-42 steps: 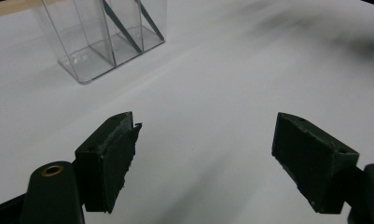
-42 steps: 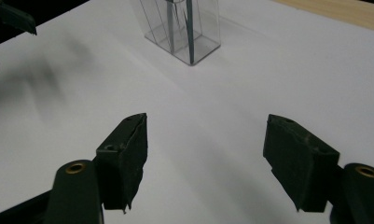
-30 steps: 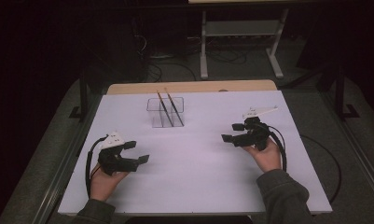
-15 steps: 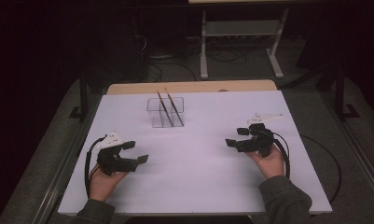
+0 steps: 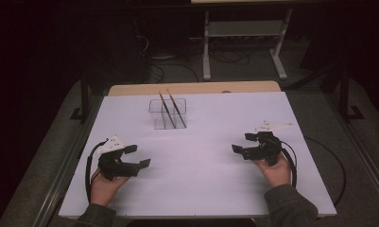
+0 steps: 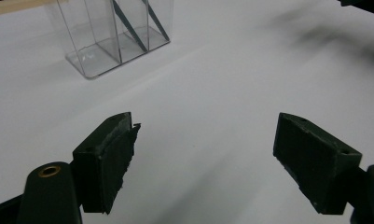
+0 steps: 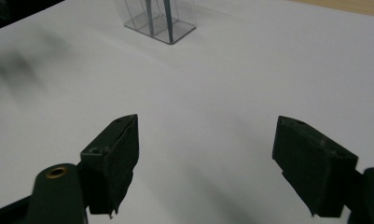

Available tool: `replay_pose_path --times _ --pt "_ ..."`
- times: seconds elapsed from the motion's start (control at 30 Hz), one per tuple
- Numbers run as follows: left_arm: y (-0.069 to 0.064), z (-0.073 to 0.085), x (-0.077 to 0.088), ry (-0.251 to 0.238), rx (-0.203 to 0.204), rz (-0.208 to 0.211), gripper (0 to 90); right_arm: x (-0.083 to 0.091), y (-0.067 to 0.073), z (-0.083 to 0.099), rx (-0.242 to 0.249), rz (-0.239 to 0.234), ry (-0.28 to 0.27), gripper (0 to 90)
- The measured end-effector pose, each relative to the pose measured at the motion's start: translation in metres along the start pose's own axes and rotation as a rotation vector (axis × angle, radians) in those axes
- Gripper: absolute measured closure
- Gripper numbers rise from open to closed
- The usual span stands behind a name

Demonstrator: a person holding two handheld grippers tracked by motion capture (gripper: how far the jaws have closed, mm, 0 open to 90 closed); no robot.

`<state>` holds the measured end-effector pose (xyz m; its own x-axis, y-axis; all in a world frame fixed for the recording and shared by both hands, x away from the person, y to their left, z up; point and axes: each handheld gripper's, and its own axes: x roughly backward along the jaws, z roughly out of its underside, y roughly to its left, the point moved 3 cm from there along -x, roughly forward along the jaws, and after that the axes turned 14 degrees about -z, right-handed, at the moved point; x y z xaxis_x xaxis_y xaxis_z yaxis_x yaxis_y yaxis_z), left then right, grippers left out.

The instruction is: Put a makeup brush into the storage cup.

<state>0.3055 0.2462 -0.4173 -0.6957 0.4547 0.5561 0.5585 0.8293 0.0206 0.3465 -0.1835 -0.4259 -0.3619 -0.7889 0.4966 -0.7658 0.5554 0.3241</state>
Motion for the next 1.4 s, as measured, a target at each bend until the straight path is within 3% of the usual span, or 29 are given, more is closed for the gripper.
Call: replay_pose_path --times 0.27,0.73,0.97,1.4 --pt "-0.003 0.002 0.002 -0.002 -0.007 -0.003 19.4 0.005 0.003 0.005 0.022 0.041 -0.015 19.8" --pt "-0.007 0.005 0.005 0.006 -0.022 -0.011 19.0 0.015 0.011 0.016 0.03 0.06 -0.045 18.4" --pt "-0.007 0.006 0.007 0.008 -0.01 -0.008 19.0 0.02 0.013 0.02 0.038 0.069 -0.061 17.4" --pt "-0.006 0.01 0.009 0.023 -0.038 -0.021 18.7 0.028 0.016 0.029 0.036 0.084 -0.075 15.5"
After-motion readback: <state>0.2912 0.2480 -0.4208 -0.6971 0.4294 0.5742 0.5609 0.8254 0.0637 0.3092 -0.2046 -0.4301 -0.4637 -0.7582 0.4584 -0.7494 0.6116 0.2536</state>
